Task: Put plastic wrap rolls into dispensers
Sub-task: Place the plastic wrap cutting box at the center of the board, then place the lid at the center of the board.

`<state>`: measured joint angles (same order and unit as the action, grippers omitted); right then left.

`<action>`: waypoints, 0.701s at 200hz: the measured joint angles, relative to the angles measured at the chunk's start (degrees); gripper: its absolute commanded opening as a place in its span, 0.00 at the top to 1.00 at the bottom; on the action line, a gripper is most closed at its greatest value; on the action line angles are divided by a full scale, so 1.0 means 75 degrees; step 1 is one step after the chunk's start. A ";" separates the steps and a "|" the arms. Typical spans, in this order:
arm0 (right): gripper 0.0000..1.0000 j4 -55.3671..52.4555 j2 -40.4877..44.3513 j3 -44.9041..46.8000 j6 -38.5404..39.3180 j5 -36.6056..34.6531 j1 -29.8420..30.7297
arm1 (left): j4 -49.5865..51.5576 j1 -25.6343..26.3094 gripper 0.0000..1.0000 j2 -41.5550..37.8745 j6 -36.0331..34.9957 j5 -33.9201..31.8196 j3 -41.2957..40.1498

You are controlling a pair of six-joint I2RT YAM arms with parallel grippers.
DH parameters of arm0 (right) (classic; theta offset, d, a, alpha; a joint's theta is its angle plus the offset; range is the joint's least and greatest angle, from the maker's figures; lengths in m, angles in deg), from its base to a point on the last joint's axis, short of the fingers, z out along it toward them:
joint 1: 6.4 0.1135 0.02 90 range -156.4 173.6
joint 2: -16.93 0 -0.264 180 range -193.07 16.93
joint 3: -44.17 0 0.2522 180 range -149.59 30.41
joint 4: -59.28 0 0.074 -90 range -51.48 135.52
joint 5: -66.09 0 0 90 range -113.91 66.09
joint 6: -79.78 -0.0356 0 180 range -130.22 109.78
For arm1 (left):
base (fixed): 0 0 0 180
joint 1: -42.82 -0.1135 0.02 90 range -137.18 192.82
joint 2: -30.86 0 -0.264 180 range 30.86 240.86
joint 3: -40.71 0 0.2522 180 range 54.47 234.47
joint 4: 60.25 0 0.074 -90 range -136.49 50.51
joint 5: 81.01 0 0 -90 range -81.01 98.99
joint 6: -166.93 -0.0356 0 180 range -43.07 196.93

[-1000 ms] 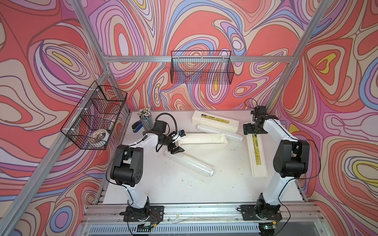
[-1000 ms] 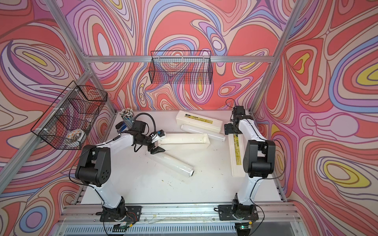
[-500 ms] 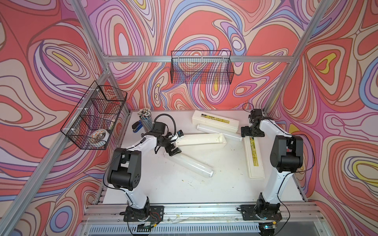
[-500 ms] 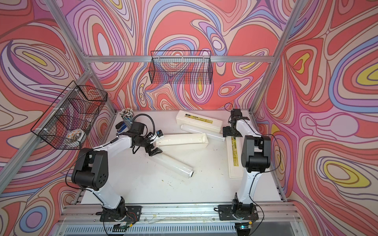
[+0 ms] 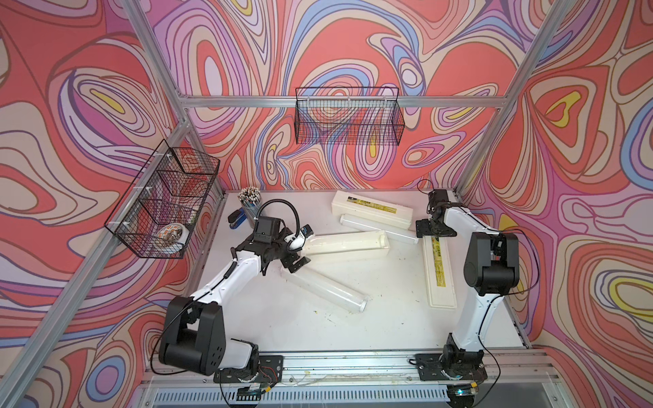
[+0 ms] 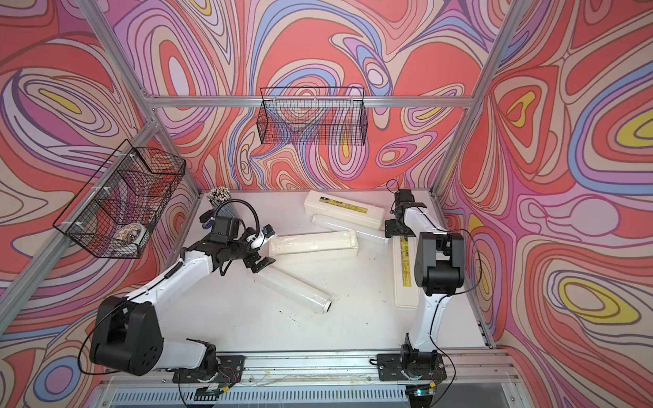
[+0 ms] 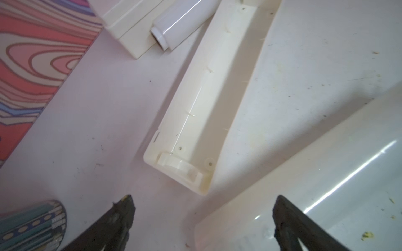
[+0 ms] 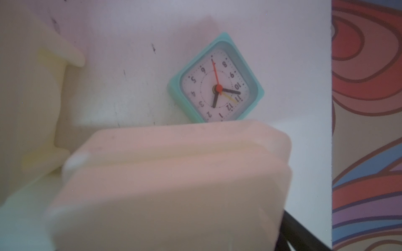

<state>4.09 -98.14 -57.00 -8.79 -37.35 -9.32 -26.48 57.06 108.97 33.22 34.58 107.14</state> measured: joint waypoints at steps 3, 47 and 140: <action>0.02 0.0026 0.0009 0.0020 0.0009 -0.0015 0.0006 | 0.0087 0.0090 0.00 -0.0105 -0.0143 0.0023 -0.0041; 0.02 0.0146 0.0038 0.0079 0.0137 0.0216 -0.0003 | 0.0953 0.1151 0.00 -0.0673 -0.1472 0.0117 -0.0522; 0.02 -0.0125 -0.0029 -0.0117 0.0102 0.0411 0.0009 | 0.1390 0.3028 0.00 0.1137 -0.2500 -0.0991 -0.0606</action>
<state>3.15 -98.36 -57.88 -8.02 -34.26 -9.25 -16.06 79.77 117.49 14.47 27.15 102.59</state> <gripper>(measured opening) 0.984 0.998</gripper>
